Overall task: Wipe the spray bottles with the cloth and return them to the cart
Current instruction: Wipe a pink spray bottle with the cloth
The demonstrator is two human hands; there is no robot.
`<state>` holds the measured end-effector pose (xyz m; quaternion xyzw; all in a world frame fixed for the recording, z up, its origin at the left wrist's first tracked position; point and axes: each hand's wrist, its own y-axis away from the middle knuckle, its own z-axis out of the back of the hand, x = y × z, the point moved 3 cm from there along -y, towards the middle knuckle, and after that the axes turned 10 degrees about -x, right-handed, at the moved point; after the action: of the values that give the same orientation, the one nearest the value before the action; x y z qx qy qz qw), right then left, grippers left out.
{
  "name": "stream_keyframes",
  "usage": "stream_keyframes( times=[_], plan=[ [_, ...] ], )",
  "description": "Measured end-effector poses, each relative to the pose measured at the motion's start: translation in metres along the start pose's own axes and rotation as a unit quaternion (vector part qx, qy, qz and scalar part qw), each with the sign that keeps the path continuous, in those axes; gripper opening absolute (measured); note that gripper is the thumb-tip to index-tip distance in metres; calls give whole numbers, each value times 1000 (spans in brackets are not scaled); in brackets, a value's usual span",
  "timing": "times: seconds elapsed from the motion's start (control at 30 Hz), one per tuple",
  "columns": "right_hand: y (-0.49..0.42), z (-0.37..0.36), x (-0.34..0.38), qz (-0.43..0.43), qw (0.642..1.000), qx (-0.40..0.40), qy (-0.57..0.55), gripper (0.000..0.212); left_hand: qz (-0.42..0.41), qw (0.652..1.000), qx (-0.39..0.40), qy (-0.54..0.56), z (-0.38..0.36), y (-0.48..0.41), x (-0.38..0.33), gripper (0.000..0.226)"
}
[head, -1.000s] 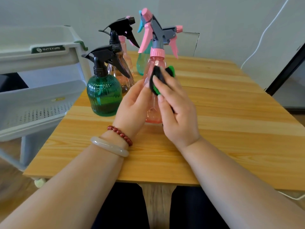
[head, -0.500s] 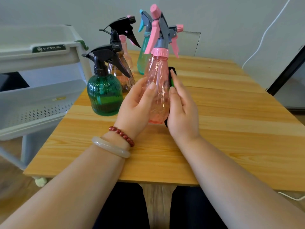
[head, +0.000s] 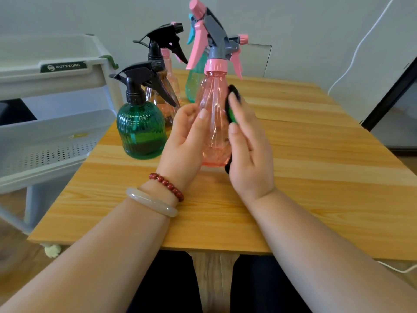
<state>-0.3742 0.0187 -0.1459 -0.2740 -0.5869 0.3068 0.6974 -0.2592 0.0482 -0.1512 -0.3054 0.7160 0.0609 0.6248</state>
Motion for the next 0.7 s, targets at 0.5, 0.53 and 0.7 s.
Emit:
stream_keyframes(
  times=[0.5,0.53,0.7],
  plan=[
    [0,-8,-2,24,1000,-1,3,40,1,999,-41,-17,5,-2,1,33],
    [-1,-8,-6,-50,998,-3,-32,43,3,999,-44,-11,6,-2,1,33],
    [0,-4,-13,-163,981,29,-101,53,2,1000,-23,0,1,1,-2,38]
  ],
)
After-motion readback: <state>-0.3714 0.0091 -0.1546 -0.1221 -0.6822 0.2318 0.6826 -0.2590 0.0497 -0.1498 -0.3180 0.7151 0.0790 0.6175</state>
